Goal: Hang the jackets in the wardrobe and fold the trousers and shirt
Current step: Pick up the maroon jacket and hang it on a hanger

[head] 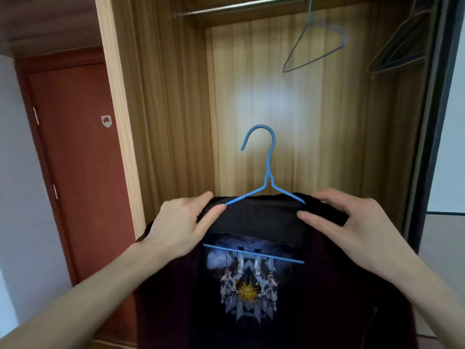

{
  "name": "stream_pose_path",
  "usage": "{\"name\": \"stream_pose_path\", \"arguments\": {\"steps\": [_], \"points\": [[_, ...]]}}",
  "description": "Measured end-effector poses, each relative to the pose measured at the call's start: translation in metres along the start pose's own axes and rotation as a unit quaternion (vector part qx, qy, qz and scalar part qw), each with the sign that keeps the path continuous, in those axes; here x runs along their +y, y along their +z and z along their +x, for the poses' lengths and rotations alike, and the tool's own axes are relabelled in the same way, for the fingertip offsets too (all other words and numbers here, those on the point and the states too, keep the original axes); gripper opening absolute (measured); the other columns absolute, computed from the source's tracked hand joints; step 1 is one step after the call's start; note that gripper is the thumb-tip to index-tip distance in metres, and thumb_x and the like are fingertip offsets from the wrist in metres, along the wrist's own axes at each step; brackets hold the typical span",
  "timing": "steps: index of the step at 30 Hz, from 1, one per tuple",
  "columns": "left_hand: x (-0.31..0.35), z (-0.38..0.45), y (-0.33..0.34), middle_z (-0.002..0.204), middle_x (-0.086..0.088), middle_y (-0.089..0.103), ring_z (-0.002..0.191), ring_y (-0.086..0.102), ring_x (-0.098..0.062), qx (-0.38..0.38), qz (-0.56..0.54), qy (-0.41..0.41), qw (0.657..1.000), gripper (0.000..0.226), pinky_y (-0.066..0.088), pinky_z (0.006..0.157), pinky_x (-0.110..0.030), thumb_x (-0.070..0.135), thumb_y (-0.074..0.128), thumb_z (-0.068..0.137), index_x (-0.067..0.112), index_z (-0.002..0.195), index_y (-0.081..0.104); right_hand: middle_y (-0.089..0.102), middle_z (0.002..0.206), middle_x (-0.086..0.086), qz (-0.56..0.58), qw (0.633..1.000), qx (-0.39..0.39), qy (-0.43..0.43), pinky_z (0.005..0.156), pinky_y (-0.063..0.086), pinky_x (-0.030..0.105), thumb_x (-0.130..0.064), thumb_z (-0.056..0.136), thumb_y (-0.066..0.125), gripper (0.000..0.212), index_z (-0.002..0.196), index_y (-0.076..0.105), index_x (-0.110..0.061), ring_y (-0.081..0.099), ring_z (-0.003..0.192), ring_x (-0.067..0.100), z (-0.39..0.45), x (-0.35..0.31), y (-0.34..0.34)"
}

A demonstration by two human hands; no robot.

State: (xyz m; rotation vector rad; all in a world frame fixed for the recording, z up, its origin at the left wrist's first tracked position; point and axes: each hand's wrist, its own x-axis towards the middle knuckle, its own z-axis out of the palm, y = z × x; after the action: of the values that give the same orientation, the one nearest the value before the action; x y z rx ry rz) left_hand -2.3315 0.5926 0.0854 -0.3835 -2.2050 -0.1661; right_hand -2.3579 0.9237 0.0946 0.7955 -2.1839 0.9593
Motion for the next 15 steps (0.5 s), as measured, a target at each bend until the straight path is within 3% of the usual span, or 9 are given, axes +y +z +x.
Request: {"name": "stream_pose_path", "arguments": {"steps": [2,4,6,8,12,15], "points": [[-0.004,0.015,0.001,0.052,0.012,0.034,0.054,0.054,-0.024,0.05,0.004,0.008,0.999,0.056,0.039,0.051,-0.035,0.068,0.028,0.103,0.021,0.079,0.045,0.073,0.098,-0.028,-0.022,1.0,-0.002,-0.008,0.08,0.058,0.045,-0.08,0.085,0.056,0.04,0.114,0.06,-0.052,0.073,0.085,0.008,0.013,-0.003,-0.001],[-0.01,0.032,-0.001,0.052,0.014,0.031,0.052,0.053,-0.023,0.083,0.007,0.011,0.996,0.051,0.043,0.049,-0.036,0.065,0.035,0.103,0.021,0.078,0.044,0.072,0.083,-0.021,-0.069,0.997,0.007,-0.02,0.071,0.057,0.041,-0.085,0.086,0.044,0.043,0.116,0.055,-0.056,0.068,0.07,0.006,0.026,-0.005,-0.001],[-0.016,0.05,-0.003,0.054,0.012,0.035,0.052,0.054,-0.024,0.103,0.019,0.017,0.994,0.05,0.044,0.048,-0.037,0.061,0.037,0.103,0.019,0.078,0.045,0.064,0.061,-0.007,-0.115,0.993,0.027,-0.027,0.06,0.051,0.037,-0.087,0.088,0.03,0.046,0.11,0.054,-0.054,0.06,0.056,0.011,0.042,-0.007,-0.002],[-0.022,0.071,-0.004,0.056,0.01,0.044,0.052,0.056,-0.026,0.124,0.035,0.03,0.991,0.049,0.044,0.046,-0.037,0.059,0.036,0.103,0.019,0.077,0.044,0.059,0.055,-0.004,-0.144,0.988,0.04,-0.033,0.056,0.046,0.036,-0.082,0.091,0.023,0.049,0.099,0.056,-0.046,0.058,0.057,0.013,0.063,-0.012,-0.009],[-0.042,0.123,-0.01,0.057,0.004,0.052,0.049,0.057,-0.028,0.166,0.067,0.058,0.982,0.045,0.035,0.045,-0.031,0.055,0.036,0.104,0.02,0.075,0.041,0.062,0.062,-0.01,-0.201,0.977,0.037,-0.059,0.053,0.042,0.035,-0.076,0.093,0.028,0.047,0.091,0.055,-0.038,0.058,0.058,0.009,0.117,-0.029,-0.034],[-0.057,0.169,-0.018,0.063,0.001,0.06,0.057,0.063,-0.034,0.151,0.108,0.046,0.981,0.047,0.04,0.049,-0.035,0.064,0.022,0.104,0.024,0.082,0.037,0.058,0.056,-0.01,-0.26,0.961,0.059,-0.08,0.058,0.048,0.036,-0.077,0.09,0.034,0.044,0.093,0.059,-0.041,0.06,0.064,0.014,0.16,-0.047,-0.048]]}}
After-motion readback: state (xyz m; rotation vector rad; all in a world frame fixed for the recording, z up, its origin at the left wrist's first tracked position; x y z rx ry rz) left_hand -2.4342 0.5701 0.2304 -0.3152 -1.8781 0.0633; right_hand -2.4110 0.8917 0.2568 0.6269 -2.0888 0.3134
